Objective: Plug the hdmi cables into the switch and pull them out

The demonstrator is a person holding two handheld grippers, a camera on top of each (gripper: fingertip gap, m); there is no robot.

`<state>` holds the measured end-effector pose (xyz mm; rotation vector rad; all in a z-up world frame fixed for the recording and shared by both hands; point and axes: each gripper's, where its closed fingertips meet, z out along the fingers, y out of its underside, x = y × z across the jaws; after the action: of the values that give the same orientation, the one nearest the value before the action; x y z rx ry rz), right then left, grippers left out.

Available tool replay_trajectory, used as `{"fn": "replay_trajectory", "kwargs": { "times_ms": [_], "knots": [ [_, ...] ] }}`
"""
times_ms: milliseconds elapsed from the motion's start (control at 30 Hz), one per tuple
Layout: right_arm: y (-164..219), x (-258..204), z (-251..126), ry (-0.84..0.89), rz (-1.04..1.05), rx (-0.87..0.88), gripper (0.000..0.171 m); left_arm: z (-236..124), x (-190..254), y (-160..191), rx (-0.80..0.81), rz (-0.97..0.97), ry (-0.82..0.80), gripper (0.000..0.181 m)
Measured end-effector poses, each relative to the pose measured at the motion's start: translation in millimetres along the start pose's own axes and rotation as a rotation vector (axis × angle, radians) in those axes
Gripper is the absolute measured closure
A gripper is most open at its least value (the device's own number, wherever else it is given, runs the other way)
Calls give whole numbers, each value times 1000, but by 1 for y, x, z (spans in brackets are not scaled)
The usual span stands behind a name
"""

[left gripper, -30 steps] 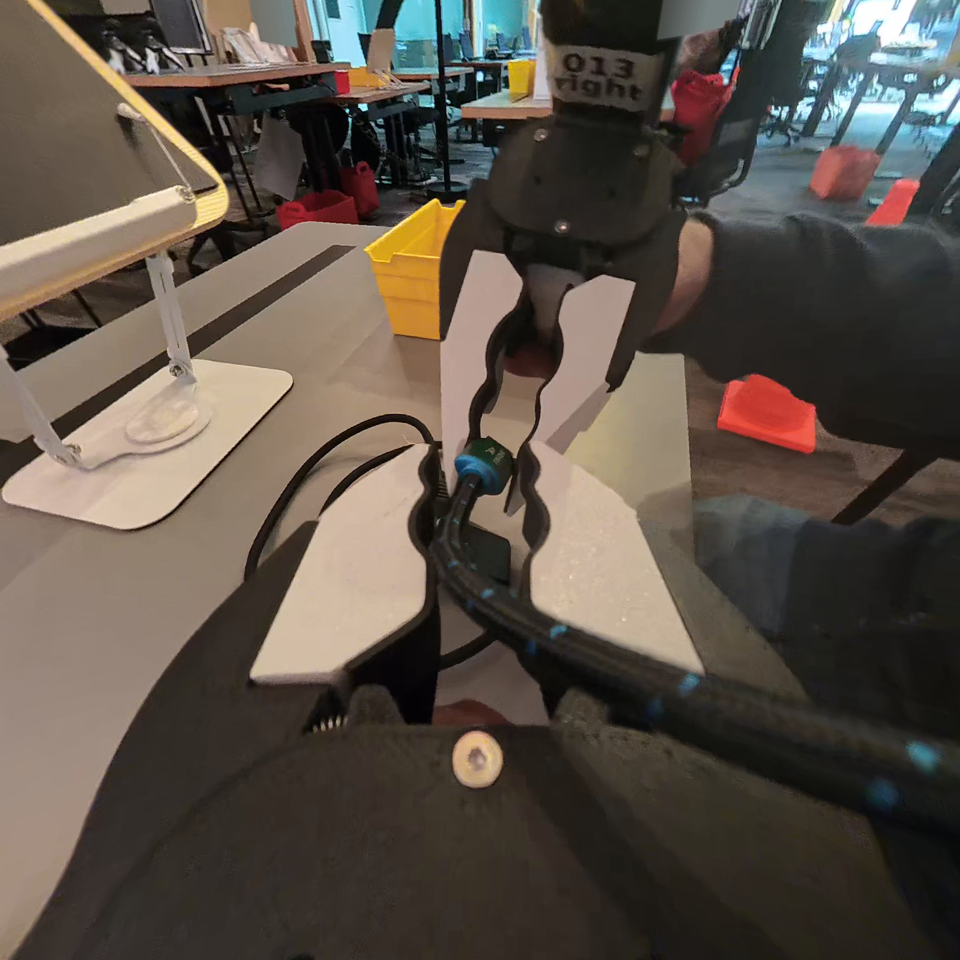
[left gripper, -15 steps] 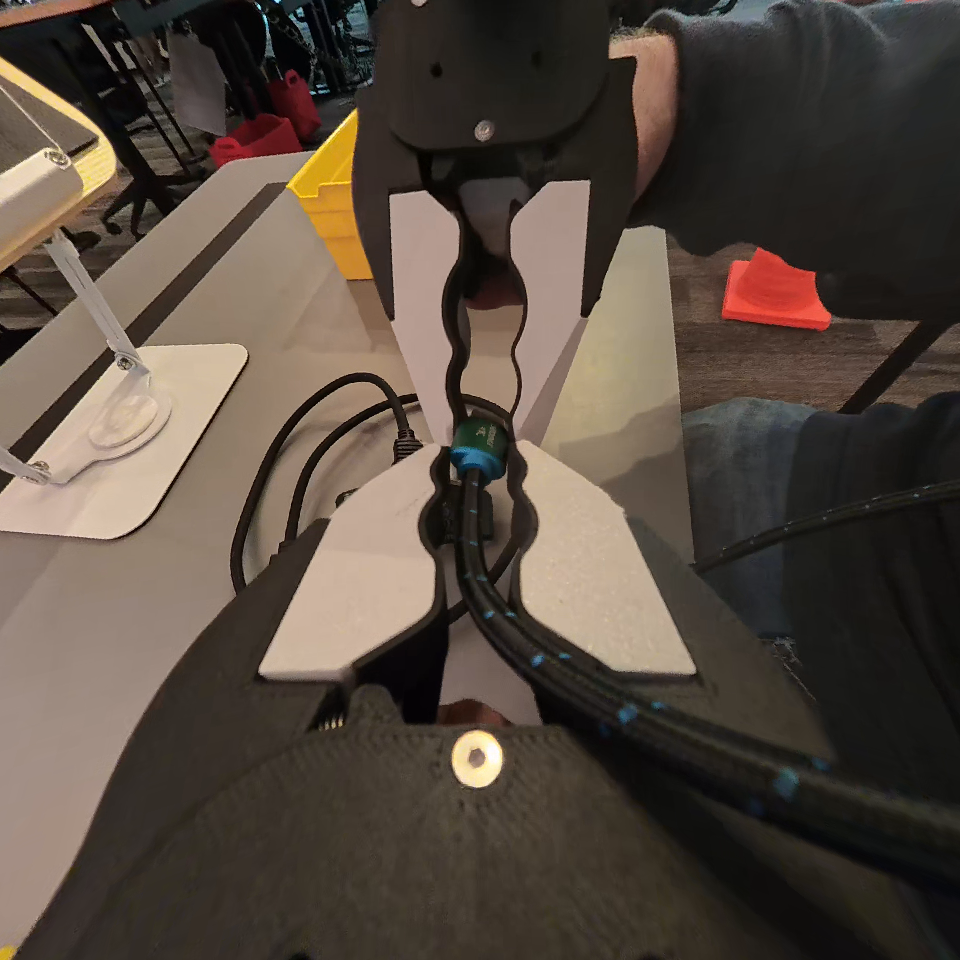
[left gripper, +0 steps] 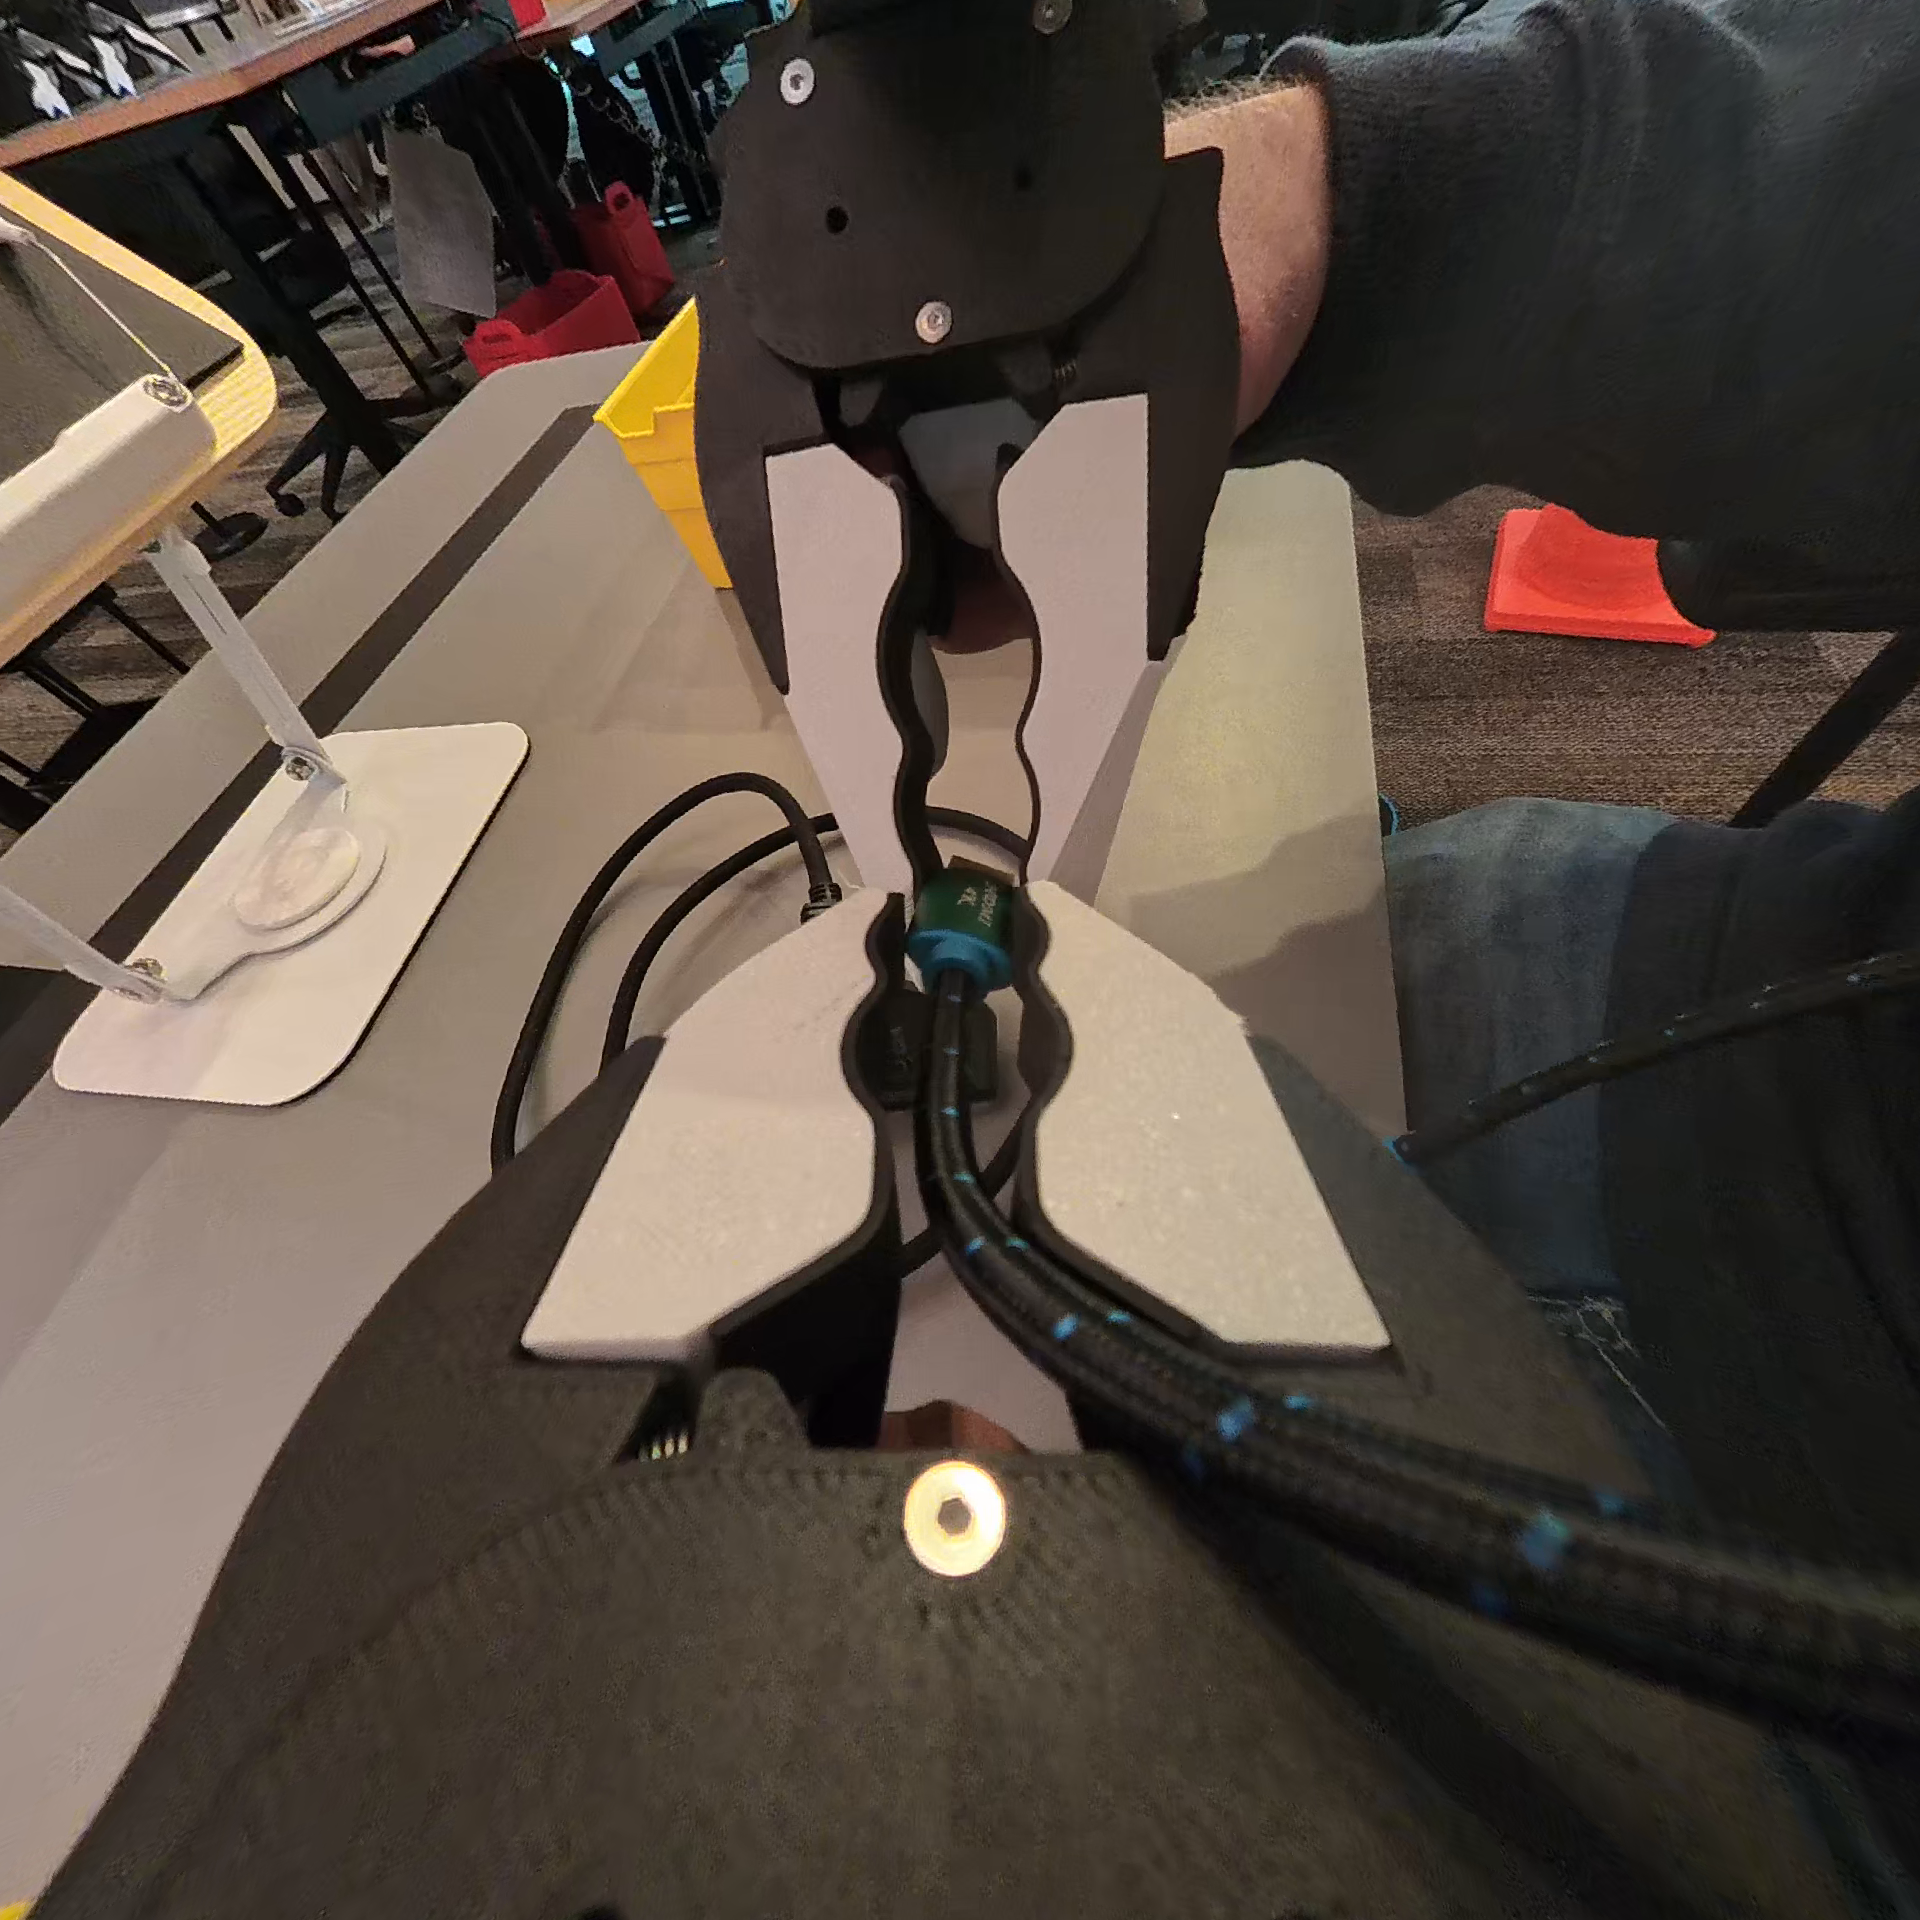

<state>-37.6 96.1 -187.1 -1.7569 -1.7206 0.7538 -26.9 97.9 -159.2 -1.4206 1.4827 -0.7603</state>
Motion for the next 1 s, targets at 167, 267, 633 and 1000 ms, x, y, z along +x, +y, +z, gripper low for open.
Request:
{"fn": "replay_trajectory", "kwargs": {
  "times_ms": [167, 267, 633, 1000],
  "knots": [
    [1, -2, 1, -17, 8, 2, 155, 0, 3, 1, -3, 6, 15, 161],
    [2, -2, 0, -22, 12, 0, 156, 1, 4, 4, -24, 20, 18, 159],
    [7, -2, 5, -37, 29, -16, 162, 6, 7, 10, -65, 60, 4, 169],
    [-11, 41, -9, 325, -154, -22, 128, -2, -26, -2, 102, -350, -27, 170]
  ]
}}
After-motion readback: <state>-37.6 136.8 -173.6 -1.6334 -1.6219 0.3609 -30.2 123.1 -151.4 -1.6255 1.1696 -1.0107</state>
